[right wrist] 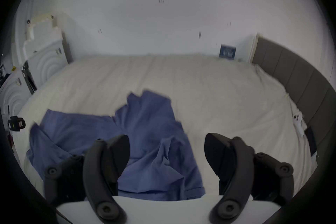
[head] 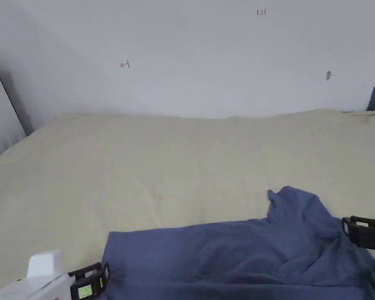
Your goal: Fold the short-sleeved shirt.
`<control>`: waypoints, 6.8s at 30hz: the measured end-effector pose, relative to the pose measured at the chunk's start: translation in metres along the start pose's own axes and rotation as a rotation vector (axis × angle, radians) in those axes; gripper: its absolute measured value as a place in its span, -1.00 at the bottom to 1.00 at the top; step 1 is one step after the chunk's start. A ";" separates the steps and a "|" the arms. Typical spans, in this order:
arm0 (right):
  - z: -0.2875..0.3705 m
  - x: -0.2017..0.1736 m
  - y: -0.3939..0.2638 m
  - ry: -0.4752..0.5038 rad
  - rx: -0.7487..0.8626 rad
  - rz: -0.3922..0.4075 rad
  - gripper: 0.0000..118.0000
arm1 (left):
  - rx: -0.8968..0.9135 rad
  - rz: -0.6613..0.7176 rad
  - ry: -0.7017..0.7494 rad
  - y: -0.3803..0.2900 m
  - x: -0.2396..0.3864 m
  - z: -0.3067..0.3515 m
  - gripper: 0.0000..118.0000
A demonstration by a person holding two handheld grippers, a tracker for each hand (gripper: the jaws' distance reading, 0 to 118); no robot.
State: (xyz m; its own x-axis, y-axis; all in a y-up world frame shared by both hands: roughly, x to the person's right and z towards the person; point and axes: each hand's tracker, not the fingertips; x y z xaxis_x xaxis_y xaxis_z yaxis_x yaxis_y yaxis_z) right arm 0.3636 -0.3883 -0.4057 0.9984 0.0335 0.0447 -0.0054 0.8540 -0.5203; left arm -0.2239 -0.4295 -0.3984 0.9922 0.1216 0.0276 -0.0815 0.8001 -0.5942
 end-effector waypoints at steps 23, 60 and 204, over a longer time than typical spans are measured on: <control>0.258 -0.080 -0.142 0.074 0.141 -0.274 -0.28 | 0.218 0.231 -0.235 -0.095 0.041 0.232 -0.53; 0.243 -0.087 -0.169 0.107 -0.028 -0.301 -0.96 | 0.008 -0.001 -0.022 -0.135 0.035 0.064 0.17; 0.211 -0.077 -0.180 0.116 -0.196 -0.286 -0.97 | -0.262 -0.067 0.016 -0.022 0.017 -0.097 0.53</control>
State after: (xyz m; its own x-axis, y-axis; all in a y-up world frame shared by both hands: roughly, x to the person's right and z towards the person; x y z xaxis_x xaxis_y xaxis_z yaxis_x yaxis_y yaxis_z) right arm 0.2759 -0.4348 -0.1360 0.9577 -0.2614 0.1206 0.2747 0.7044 -0.6545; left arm -0.1966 -0.5021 -0.4625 0.9961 0.0624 0.0623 0.0095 0.6262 -0.7796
